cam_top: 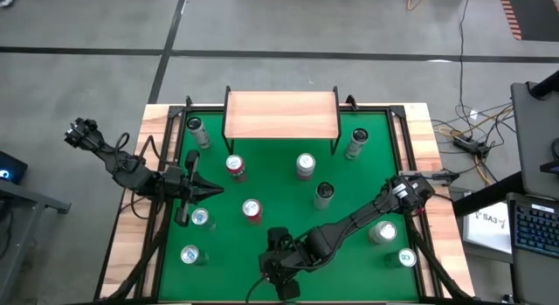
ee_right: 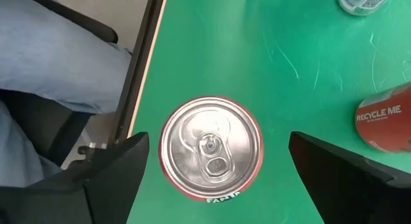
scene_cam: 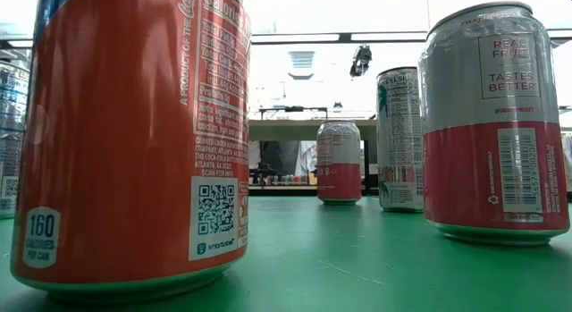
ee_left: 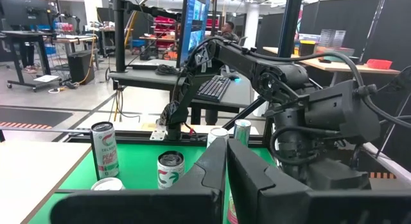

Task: Place canned beverage on shelf
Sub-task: Put the bottom orange soda can on the shelf

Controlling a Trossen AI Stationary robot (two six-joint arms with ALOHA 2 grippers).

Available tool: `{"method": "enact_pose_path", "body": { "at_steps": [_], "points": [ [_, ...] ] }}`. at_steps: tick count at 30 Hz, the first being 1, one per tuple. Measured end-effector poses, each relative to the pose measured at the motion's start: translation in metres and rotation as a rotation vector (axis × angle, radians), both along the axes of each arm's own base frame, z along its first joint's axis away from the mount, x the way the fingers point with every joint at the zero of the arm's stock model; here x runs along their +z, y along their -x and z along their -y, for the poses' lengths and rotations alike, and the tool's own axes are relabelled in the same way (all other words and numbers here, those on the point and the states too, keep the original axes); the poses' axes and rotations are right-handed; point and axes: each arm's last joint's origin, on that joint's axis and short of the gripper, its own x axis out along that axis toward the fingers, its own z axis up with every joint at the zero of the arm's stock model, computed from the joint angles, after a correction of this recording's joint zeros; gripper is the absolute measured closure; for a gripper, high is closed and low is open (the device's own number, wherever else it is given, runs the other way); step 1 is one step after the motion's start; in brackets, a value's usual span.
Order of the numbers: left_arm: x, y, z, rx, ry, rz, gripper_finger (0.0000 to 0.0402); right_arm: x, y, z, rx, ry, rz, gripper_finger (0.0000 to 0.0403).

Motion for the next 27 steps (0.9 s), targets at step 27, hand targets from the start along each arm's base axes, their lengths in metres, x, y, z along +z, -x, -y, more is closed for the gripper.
{"method": "enact_pose_path", "body": {
  "at_steps": [27],
  "points": [
    [0.000,0.000,0.000,0.000,0.001,0.000,0.0402,-0.039,-0.012,0.000,0.014,-0.023,-0.004,0.0045]
  ]
}}
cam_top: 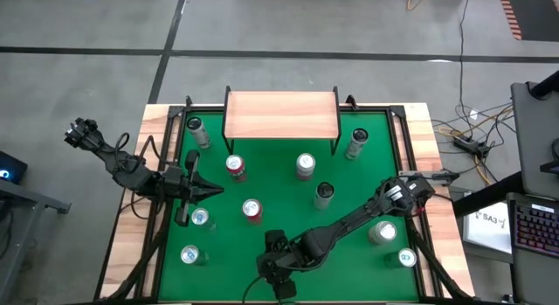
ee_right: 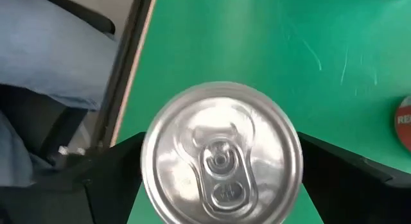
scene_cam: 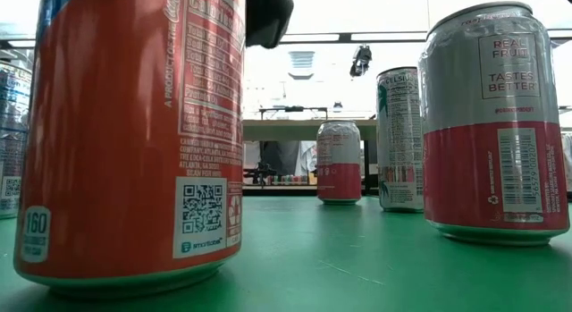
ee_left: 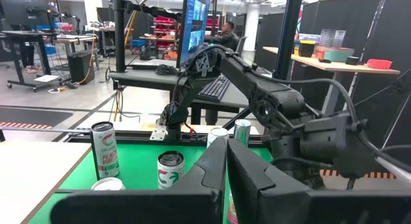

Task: Place canned beverage on shelf
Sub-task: Put the bottom orange soda can on the shelf

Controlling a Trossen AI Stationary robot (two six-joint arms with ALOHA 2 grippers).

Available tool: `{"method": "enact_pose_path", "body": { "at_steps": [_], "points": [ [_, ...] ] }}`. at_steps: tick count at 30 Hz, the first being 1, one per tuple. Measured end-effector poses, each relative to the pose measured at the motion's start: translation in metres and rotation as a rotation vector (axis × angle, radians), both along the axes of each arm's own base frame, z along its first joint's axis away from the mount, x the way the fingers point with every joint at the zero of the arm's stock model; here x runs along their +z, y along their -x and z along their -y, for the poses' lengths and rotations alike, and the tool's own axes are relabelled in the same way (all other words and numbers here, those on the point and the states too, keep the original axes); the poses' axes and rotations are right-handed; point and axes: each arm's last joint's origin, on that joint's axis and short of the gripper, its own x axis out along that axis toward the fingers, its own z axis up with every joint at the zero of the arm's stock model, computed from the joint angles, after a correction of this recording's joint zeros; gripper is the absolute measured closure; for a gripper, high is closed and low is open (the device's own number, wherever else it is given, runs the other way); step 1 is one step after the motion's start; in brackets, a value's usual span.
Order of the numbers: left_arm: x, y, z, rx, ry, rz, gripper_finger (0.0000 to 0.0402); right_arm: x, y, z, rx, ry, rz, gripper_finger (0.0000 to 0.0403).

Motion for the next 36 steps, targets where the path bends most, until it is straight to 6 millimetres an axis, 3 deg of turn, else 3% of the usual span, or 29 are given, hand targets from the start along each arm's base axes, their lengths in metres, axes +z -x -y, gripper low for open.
{"method": "enact_pose_path", "body": {
  "at_steps": [5,12,22,27,36],
  "points": [
    [-0.001,-0.001,0.001,0.000,-0.004,-0.006,0.0402,0.003,0.000,0.002,-0.008,-0.005,0.002,0.0105],
    [-0.001,-0.001,0.001,0.000,-0.005,-0.007,0.0402,0.013,-0.002,0.008,-0.018,-0.001,-0.003,0.0110],
    [-0.002,-0.001,0.001,0.000,-0.013,-0.017,0.0402,0.075,0.002,0.020,-0.011,0.015,0.013,0.0110],
    [-0.003,-0.001,0.001,0.000,-0.025,-0.019,0.0402,0.104,0.010,0.041,-0.030,0.027,0.040,0.0110],
    [-0.002,-0.001,0.000,0.008,-0.089,-0.015,0.0402,0.143,0.015,0.106,-0.062,0.087,0.091,0.0110]
  ]
}}
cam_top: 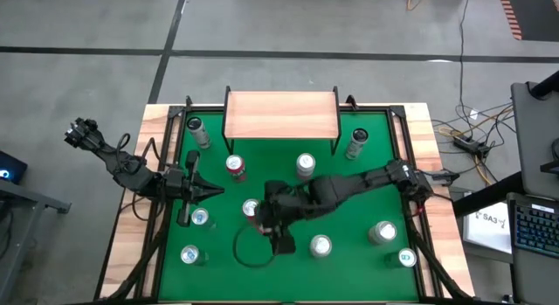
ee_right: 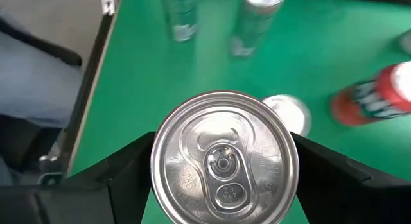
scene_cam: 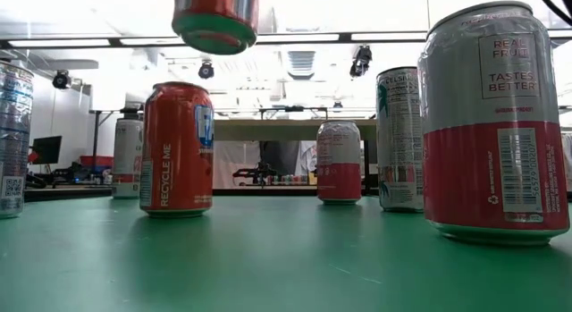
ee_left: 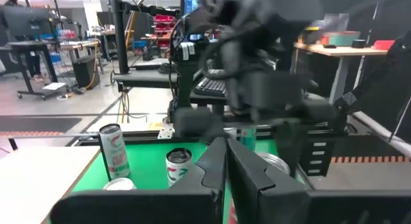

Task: Place canned beverage on shelf
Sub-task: Put the bottom orange soda can on the shelf

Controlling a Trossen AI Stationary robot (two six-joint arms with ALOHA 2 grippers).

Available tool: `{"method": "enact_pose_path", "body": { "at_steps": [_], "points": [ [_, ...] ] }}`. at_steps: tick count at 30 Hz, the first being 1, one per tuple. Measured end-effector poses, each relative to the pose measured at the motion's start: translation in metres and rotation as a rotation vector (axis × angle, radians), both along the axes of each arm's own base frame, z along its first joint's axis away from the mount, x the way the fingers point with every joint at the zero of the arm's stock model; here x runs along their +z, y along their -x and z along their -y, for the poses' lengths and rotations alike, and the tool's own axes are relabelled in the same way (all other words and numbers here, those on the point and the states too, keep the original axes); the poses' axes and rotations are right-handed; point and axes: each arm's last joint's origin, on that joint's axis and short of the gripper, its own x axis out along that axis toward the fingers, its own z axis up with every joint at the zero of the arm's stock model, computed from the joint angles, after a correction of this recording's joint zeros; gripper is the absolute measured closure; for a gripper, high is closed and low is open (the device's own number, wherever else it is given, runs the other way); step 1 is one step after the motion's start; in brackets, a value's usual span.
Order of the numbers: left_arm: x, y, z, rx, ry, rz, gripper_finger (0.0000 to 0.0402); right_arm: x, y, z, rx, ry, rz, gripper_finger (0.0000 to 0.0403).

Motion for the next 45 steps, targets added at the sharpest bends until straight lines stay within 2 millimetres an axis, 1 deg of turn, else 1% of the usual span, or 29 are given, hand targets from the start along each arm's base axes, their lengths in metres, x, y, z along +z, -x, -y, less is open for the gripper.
{"method": "enact_pose_path", "body": {
  "at_steps": [3,6,10,13,16,19,22,24,27,31,39,45],
  "points": [
    [0.000,0.000,-0.002,0.013,-0.048,0.004,0.0402,0.013,0.004,0.029,-0.006,0.039,0.010,0.0110],
    [0.001,-0.002,-0.007,0.043,-0.105,0.006,0.0402,0.024,0.008,0.063,-0.027,0.090,0.021,0.0110],
    [0.001,-0.004,-0.017,0.154,-0.207,-0.009,0.0402,0.044,0.019,0.117,-0.079,0.151,0.065,0.0110],
    [-0.001,-0.006,-0.028,0.233,-0.301,-0.039,0.0402,0.054,0.028,0.162,-0.120,0.169,0.083,0.0110],
    [0.000,-0.009,-0.040,0.290,-0.365,-0.055,0.0402,0.057,0.037,0.207,-0.140,0.119,0.088,0.0110],
    [0.000,-0.012,-0.053,0.287,-0.400,-0.060,0.0402,0.056,0.049,0.246,-0.157,0.086,0.084,0.0110],
    [-0.002,-0.014,-0.063,0.201,-0.396,-0.065,0.0402,0.052,0.062,0.275,-0.158,0.077,0.046,0.0110],
    [-0.005,-0.016,-0.070,0.125,-0.366,-0.080,0.0402,0.048,0.069,0.290,-0.155,0.076,0.015,0.0110],
    [-0.009,-0.017,-0.078,0.042,-0.287,-0.106,0.0402,0.044,0.076,0.301,-0.143,0.085,-0.021,0.0110],
    [-0.012,-0.017,-0.083,0.014,-0.221,-0.132,0.0402,0.044,0.078,0.305,-0.113,0.090,-0.013,0.0110],
    [-0.013,-0.017,-0.083,0.004,-0.193,-0.136,0.0402,0.040,0.075,0.306,-0.101,0.102,-0.004,0.0110],
    [-0.014,-0.017,-0.083,-0.005,-0.192,-0.137,0.0402,0.026,0.069,0.309,-0.119,0.083,-0.025,0.0110]
  ]
}}
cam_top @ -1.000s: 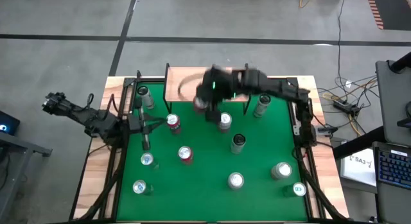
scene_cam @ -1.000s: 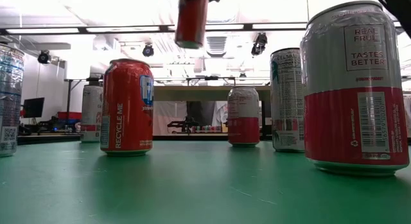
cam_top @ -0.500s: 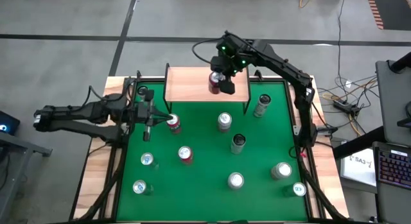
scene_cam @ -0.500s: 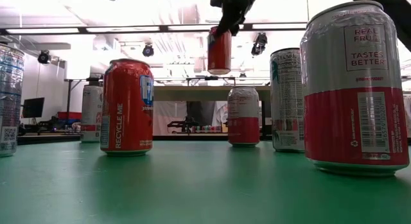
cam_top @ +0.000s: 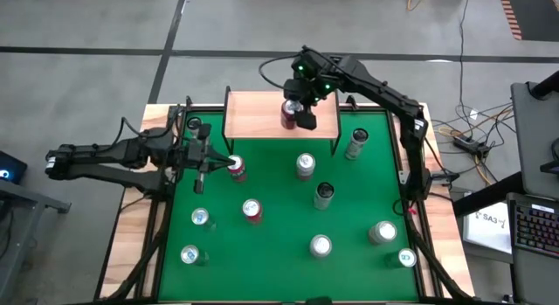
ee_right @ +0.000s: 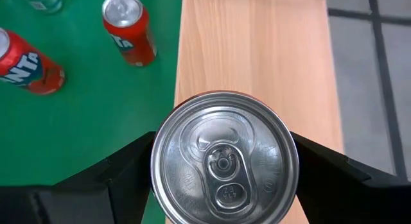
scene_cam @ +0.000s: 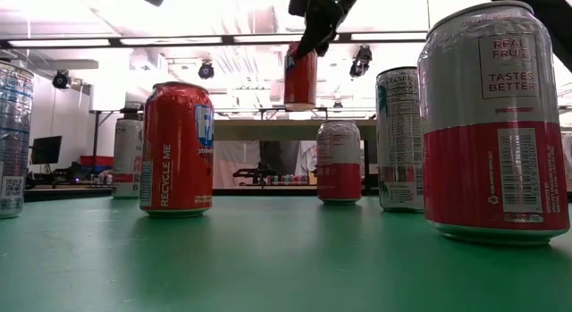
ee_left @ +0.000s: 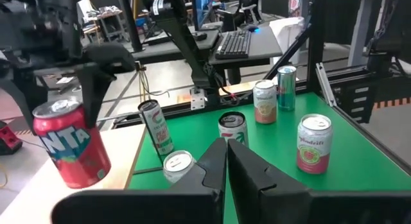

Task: Place canned beverage on shelf
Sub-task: Put the bottom orange soda can on the shelf

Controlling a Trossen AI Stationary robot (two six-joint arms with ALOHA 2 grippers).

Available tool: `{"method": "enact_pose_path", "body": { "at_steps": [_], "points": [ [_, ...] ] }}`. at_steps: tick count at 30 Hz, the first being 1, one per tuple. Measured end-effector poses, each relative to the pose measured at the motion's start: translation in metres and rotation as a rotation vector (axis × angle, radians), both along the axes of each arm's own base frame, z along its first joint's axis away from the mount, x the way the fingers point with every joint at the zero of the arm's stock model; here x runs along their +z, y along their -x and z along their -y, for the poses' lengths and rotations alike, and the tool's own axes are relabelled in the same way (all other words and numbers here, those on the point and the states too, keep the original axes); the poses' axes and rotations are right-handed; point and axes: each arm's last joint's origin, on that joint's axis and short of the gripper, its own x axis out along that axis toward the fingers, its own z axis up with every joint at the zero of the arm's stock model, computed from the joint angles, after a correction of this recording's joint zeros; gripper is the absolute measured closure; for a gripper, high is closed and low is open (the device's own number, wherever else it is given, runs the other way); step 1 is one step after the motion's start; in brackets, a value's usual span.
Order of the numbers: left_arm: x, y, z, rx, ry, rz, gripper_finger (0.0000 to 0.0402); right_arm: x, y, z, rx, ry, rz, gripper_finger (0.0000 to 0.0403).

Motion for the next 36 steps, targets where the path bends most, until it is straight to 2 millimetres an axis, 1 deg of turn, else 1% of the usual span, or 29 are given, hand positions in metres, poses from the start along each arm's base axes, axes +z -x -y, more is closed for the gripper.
{"method": "enact_pose_path", "body": {
  "at_steps": [5,9,16,25,36],
  "points": [
    [-0.005,0.000,0.000,0.000,0.001,-0.033,0.0402,-0.016,-0.003,0.004,-0.058,0.018,-0.055,0.0110],
    [-0.006,-0.001,0.000,0.000,0.001,-0.043,0.0402,-0.021,-0.007,0.006,-0.063,0.031,-0.037,0.0110],
    [-0.006,0.000,0.000,0.002,0.000,-0.044,0.0402,-0.017,-0.014,0.010,-0.061,0.065,0.044,0.0109],
    [-0.006,0.000,0.000,0.003,0.000,-0.037,0.0402,-0.019,-0.013,0.009,-0.140,-0.017,0.040,0.0109],
    [-0.005,0.000,0.000,0.002,-0.007,-0.029,0.0402,-0.022,-0.012,0.008,-0.178,-0.060,0.015,0.0103]
  ]
}}
